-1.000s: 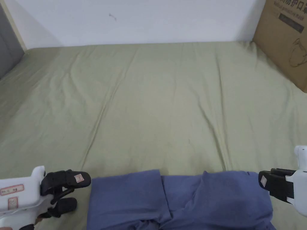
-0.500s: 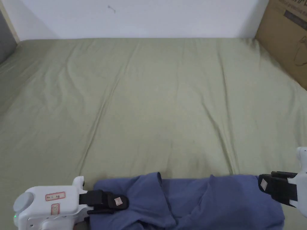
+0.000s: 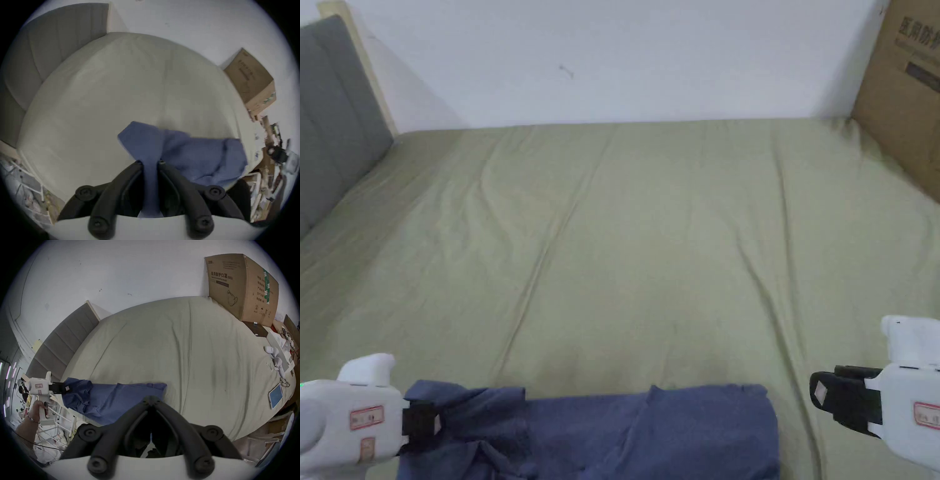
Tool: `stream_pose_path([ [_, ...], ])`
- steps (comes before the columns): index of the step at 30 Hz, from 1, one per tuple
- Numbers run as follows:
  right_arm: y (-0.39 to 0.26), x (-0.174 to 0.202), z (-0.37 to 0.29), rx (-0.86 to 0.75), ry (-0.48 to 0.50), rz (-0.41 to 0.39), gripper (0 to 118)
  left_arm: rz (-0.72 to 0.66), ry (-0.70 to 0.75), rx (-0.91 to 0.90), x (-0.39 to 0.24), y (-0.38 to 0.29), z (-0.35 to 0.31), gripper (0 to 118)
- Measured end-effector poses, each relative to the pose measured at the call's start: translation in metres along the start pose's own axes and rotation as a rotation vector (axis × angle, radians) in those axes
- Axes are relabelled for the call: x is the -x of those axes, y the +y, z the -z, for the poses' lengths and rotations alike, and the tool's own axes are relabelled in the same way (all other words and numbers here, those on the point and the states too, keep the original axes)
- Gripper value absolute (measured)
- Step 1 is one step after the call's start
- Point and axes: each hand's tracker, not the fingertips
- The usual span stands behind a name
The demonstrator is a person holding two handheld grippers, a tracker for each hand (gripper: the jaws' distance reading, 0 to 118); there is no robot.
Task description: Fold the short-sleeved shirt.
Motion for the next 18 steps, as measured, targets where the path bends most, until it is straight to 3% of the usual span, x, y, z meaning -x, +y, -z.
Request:
stream_pose_path([
  [5, -0.006, -0.003, -0.012, -0.002, 0.013, 0.023, 0, 0.073, -0.255, 0.065, -0.101, 0.0, 0.012, 7],
  [10, -0.01, -0.017, -0.02, -0.012, -0.009, 0.05, 0, 0.121, -0.401, 0.142, -0.188, 0.003, 0.05, 7],
  [18, -0.016, -0.044, -0.023, -0.013, -0.031, 0.123, 0, 0.201, -0.512, 0.385, -0.291, -0.024, 0.12, 8],
])
